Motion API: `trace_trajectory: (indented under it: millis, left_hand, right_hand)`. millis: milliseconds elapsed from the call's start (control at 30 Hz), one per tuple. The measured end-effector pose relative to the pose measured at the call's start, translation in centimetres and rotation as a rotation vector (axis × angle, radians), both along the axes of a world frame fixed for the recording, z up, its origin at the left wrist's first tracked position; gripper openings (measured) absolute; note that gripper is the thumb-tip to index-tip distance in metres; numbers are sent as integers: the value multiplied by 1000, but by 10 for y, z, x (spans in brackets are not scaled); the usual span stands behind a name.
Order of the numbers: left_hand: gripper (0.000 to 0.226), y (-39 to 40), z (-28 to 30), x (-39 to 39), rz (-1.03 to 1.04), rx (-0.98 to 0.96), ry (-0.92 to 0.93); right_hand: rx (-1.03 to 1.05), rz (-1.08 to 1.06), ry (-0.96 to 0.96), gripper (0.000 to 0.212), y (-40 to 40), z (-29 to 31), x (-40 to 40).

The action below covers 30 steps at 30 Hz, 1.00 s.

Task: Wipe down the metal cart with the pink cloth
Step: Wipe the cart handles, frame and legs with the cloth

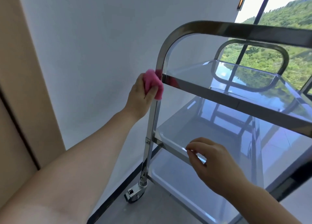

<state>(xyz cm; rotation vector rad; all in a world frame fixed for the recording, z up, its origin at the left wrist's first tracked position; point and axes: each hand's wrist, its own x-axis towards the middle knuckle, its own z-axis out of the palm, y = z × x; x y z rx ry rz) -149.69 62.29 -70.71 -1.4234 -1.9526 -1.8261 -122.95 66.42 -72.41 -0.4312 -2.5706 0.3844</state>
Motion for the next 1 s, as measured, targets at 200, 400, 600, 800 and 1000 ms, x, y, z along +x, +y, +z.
trace_trajectory:
  millis: [200,400,600,800,1000]
  left_hand:
    - [76,3,1,13,-409,-56,-139]
    - [39,17,-7,4,-271,68,-347]
    - [41,29,-45,8,-114,48,-228]
    - [44,20,-112,6,-89,-143,-246]
    - [45,9,-158,8,-98,-269,-278]
  right_hand:
    - [-9,18,-9,13,2,-16,-7]
    - [-14,15,-49,14,8,-31,-14]
    - [-35,13,-94,16,9,-51,-15]
    - [-38,-4,-126,15,9,-70,-12]
    - [-24,9,-163,15,8,-87,-7]
